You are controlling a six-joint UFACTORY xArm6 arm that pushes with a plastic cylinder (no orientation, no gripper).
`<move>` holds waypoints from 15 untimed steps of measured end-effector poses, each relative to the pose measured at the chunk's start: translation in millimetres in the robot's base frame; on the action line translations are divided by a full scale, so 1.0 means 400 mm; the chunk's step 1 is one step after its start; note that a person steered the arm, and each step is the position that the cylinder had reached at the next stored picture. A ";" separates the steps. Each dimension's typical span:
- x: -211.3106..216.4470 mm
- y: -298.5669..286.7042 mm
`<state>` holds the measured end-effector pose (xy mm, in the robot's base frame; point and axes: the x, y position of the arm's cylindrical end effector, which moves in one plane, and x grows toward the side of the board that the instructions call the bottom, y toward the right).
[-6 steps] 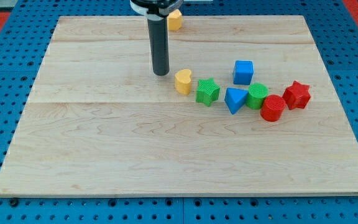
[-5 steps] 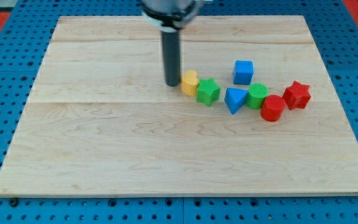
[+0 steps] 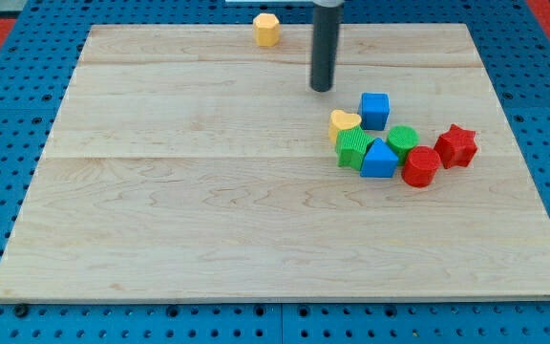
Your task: Push the blue cube into the green circle
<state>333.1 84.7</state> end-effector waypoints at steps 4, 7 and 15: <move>0.086 -0.044; 0.209 0.143; 0.142 0.152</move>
